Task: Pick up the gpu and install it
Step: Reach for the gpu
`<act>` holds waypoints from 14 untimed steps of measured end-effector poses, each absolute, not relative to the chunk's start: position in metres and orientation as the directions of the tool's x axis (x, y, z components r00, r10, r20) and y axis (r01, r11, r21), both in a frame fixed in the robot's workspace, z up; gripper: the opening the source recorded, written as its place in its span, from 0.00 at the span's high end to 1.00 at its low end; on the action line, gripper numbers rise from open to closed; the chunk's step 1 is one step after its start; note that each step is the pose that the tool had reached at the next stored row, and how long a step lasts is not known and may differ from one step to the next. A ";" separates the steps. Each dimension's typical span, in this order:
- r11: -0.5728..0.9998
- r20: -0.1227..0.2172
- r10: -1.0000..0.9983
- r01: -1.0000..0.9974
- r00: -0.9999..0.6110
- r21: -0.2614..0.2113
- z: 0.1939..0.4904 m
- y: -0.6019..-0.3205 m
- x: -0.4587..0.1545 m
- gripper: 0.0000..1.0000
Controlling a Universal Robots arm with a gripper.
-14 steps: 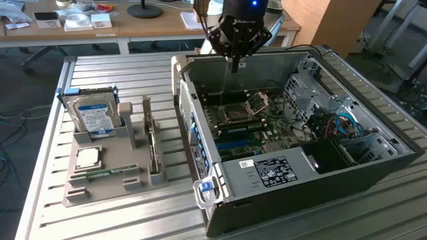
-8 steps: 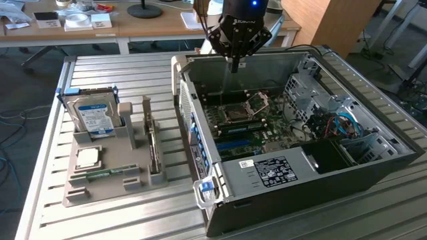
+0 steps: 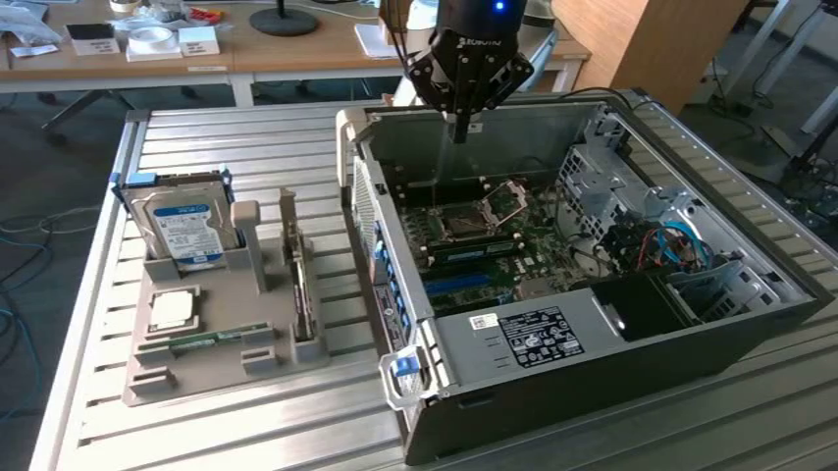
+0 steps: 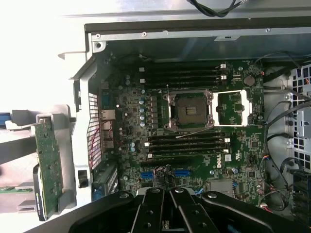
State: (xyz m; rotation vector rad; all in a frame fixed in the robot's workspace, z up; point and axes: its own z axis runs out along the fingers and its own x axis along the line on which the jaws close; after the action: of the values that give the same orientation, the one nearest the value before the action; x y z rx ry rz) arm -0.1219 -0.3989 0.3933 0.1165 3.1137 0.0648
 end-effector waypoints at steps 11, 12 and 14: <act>0.996 -0.024 0.075 0.074 -0.997 0.042 0.392 -0.399 -0.132 0.89; 0.996 -0.024 0.075 0.074 -0.997 0.042 0.392 -0.399 -0.134 0.89; 0.996 -0.024 0.075 0.074 -0.997 0.043 0.392 -0.399 -0.139 0.89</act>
State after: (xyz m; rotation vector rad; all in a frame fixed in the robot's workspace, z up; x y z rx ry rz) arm -0.1387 -0.3989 0.3921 0.1165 3.1135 0.0649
